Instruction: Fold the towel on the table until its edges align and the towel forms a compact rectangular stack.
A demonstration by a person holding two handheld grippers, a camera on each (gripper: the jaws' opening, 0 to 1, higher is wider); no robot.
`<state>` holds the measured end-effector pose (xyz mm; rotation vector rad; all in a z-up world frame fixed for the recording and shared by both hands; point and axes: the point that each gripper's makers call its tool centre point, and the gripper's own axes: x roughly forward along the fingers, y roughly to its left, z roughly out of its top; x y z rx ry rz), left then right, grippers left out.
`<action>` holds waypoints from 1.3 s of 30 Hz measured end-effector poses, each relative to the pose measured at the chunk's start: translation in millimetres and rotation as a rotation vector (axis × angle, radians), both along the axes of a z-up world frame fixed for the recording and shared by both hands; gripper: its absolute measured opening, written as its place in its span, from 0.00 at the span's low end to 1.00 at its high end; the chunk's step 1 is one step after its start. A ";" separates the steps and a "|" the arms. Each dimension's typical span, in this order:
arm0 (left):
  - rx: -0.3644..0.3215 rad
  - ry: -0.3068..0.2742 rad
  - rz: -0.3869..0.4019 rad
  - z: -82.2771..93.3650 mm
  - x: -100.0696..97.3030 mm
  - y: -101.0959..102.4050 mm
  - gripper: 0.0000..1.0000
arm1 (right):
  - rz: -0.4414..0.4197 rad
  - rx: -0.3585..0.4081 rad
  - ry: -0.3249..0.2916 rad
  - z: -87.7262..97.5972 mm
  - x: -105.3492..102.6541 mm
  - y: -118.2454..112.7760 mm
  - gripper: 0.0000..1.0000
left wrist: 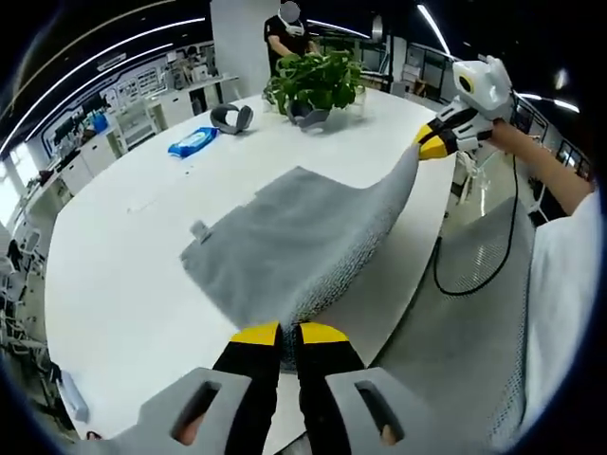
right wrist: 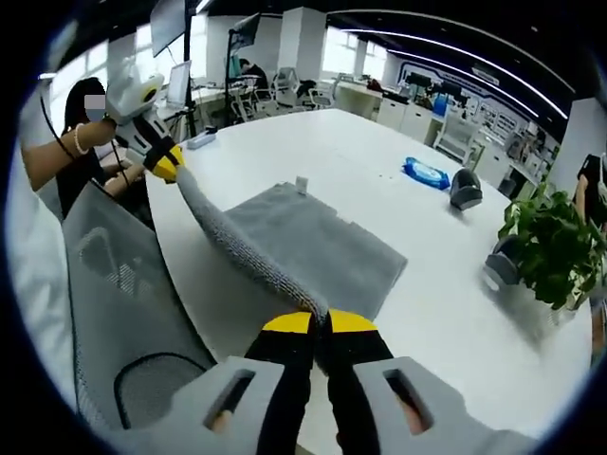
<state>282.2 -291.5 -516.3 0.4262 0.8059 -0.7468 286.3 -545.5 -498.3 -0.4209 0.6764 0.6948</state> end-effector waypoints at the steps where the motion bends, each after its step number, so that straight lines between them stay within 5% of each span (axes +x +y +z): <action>1: 0.003 -0.004 -0.001 0.4 1.7 0.1 0.06 | 0.000 0.002 -0.007 1.5 3.7 0.3 0.01; 15: 0.030 -0.044 0.035 8.8 62.7 3.9 0.06 | -0.069 0.040 -0.049 8.5 65.3 1.0 0.01; 30: 0.068 -0.034 0.102 -16.2 115.9 5.3 0.06 | -0.091 -0.067 -0.043 -27.9 118.3 1.1 0.02; 39: 0.026 -0.029 0.212 -39.5 142.0 6.4 0.06 | -0.174 -0.110 -0.063 -64.1 142.8 1.1 0.02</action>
